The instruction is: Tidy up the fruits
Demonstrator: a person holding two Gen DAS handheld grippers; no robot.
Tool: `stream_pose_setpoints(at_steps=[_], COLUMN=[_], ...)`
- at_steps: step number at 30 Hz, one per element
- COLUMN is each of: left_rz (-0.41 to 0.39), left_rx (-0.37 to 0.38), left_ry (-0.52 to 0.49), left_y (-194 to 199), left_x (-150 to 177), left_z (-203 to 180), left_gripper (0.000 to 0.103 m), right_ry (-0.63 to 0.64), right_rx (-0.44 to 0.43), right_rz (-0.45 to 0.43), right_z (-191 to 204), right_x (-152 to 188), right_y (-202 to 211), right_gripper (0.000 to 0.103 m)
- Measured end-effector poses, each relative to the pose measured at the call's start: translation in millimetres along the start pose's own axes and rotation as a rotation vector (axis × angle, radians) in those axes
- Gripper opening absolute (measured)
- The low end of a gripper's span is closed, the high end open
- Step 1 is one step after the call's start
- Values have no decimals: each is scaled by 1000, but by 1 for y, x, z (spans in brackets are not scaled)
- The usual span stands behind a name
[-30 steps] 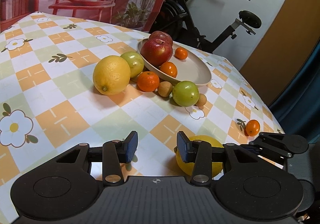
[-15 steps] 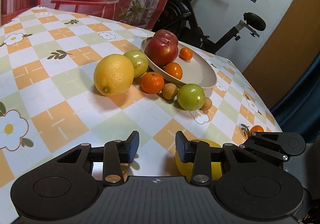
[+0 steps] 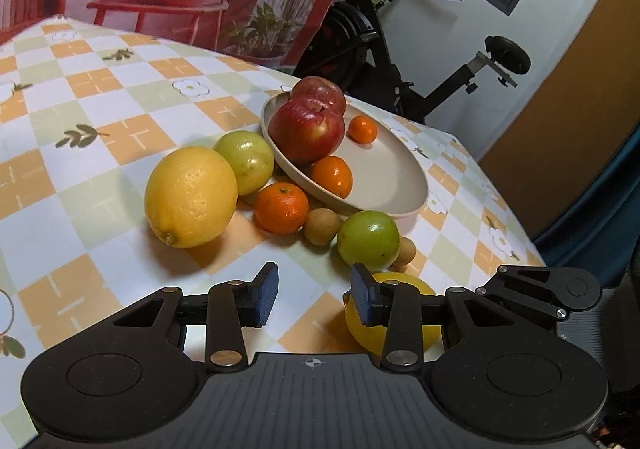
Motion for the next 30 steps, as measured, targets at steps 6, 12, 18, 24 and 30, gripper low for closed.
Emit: stream_pose_setpoints(at_steps=[6, 12, 18, 24, 30], left_rz=[15, 29, 53, 73, 79], left_rx=[62, 161, 221, 255, 267], left_ry=[51, 72, 105, 101, 92], left_y=[-1, 2, -8, -14, -18], left_x=[0, 1, 3, 4, 3], left_z=[8, 4, 1, -6, -7], left_gripper=[41, 41, 41, 42, 42], right_ry=[-61, -69, -70, -86, -119], right_rx=[10, 21, 26, 36, 45], right_rz=[-25, -34, -28, -32, -47], right_z=[-11, -8, -6, -7, -9], right_x=[7, 6, 6, 6, 8], right_y=[5, 4, 1, 2, 1], right_gripper=[45, 39, 39, 40, 45])
Point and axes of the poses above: each gripper's, at about its wrist camera, not at the fingertips, and y roughly against the way its jaws point, z to its left, x to its underside, the point moved 2 cm from there along -y, roughly the way its jaws point, and after that the axes turned 3 degrees about y, right-handed, at the moved point
